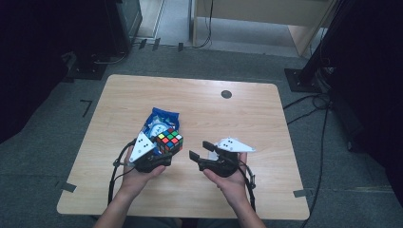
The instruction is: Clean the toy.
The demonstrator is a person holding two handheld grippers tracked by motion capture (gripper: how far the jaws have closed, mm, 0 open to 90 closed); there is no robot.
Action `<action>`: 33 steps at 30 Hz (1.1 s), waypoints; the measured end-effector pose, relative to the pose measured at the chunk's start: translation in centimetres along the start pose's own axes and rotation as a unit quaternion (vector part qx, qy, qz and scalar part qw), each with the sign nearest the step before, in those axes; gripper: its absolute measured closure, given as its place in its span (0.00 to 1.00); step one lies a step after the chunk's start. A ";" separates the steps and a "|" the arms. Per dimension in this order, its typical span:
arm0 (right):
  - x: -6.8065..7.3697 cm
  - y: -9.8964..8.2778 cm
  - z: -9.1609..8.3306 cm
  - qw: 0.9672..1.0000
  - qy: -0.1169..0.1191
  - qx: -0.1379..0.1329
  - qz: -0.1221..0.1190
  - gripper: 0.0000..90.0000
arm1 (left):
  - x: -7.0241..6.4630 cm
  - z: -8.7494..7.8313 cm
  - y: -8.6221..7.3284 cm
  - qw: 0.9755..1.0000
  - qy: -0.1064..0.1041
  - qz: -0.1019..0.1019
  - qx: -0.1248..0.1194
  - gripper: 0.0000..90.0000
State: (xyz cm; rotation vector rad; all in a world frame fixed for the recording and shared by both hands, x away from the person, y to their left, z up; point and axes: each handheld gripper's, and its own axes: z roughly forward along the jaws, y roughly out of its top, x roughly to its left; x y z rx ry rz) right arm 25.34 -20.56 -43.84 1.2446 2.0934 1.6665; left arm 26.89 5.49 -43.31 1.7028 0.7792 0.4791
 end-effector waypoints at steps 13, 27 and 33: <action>3.3 -1.6 2.9 0.999 0.014 -0.005 -0.047 0.30 | -1.2 0.6 0.1 1.000 -0.019 -0.013 0.007 0.37; 4.1 -2.2 3.1 0.996 -0.020 -0.029 -0.086 0.38 | -1.6 0.9 0.1 0.999 -0.035 -0.021 0.017 0.37; 4.0 -2.5 3.2 0.992 -0.029 -0.021 -0.120 0.38 | -1.3 1.0 0.2 0.998 -0.044 -0.034 0.034 0.37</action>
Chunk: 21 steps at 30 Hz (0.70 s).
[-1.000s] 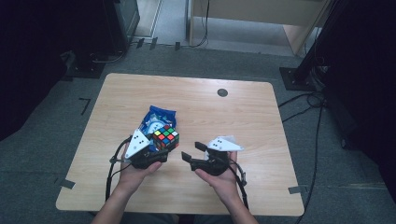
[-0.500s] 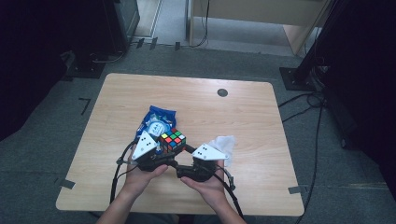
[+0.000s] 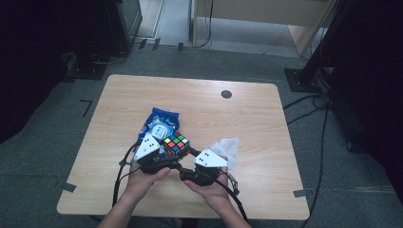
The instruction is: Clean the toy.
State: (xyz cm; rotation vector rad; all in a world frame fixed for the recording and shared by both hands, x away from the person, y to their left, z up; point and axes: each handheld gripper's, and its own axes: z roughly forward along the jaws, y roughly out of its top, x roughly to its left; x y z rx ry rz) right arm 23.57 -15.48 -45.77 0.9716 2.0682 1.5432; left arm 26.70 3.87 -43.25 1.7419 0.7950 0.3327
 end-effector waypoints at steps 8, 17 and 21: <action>0.5 -0.3 -0.1 0.996 -0.022 0.006 -0.088 0.38 | 0.3 -0.3 0.8 0.999 -0.012 -0.013 0.027 0.36; 0.7 -0.7 -0.1 0.987 -0.039 0.018 -0.157 0.38 | 0.7 -0.1 1.1 0.997 -0.022 -0.031 0.071 0.35; 0.7 -0.9 -0.1 0.980 -0.045 0.018 -0.191 0.38 | 0.8 -0.1 1.2 0.995 -0.028 -0.035 0.084 0.35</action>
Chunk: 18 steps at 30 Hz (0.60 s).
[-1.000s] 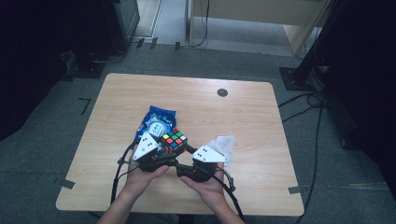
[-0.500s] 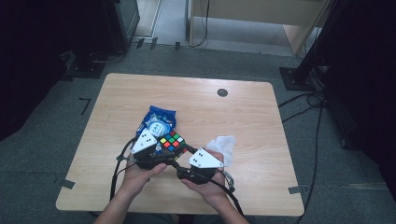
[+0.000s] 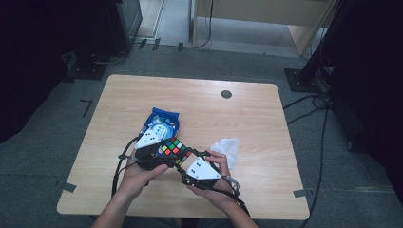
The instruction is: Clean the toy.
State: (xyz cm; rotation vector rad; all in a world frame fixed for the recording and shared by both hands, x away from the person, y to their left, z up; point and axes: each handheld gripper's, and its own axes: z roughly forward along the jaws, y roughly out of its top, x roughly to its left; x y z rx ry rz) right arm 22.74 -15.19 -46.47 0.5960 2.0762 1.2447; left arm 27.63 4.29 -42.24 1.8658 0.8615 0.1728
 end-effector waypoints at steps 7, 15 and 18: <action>0.2 -0.2 -0.1 0.999 -0.011 0.009 -0.051 0.38 | 0.2 0.4 -0.1 0.999 -0.011 -0.005 0.033 0.34; 0.2 -0.5 -0.1 0.997 -0.013 0.012 -0.071 0.39 | 0.3 0.6 -0.2 0.999 -0.016 -0.012 0.048 0.35; 0.1 -0.6 0.0 0.998 -0.011 0.016 -0.065 0.38 | 0.5 0.5 -0.2 0.999 -0.023 -0.023 0.042 0.37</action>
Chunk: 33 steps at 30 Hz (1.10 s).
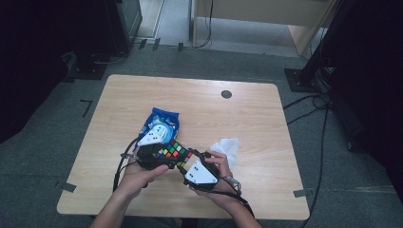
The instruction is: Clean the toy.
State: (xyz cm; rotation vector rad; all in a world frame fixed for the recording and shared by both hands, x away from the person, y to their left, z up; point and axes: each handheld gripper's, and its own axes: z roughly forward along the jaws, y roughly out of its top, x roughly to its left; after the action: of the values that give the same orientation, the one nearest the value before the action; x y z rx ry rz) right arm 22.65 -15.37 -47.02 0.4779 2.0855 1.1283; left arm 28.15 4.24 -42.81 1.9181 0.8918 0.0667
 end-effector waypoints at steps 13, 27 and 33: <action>-0.8 -0.3 -0.1 0.998 0.007 -0.010 0.067 0.36 | -0.4 -0.5 0.0 0.999 0.008 0.027 -0.037 0.38; -1.6 -0.6 -0.3 0.997 -0.024 0.001 0.079 0.38 | -0.7 -0.6 -0.2 0.997 0.010 0.057 -0.045 0.38; -2.0 -0.7 -0.5 0.996 -0.034 0.001 0.083 0.39 | -0.7 -0.6 -0.2 0.997 0.009 0.063 -0.047 0.38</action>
State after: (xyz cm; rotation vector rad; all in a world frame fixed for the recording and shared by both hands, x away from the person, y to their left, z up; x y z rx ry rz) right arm 23.64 -17.25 -46.66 0.6909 2.0179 1.1881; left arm 27.24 4.33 -42.38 1.8859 0.7654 0.1986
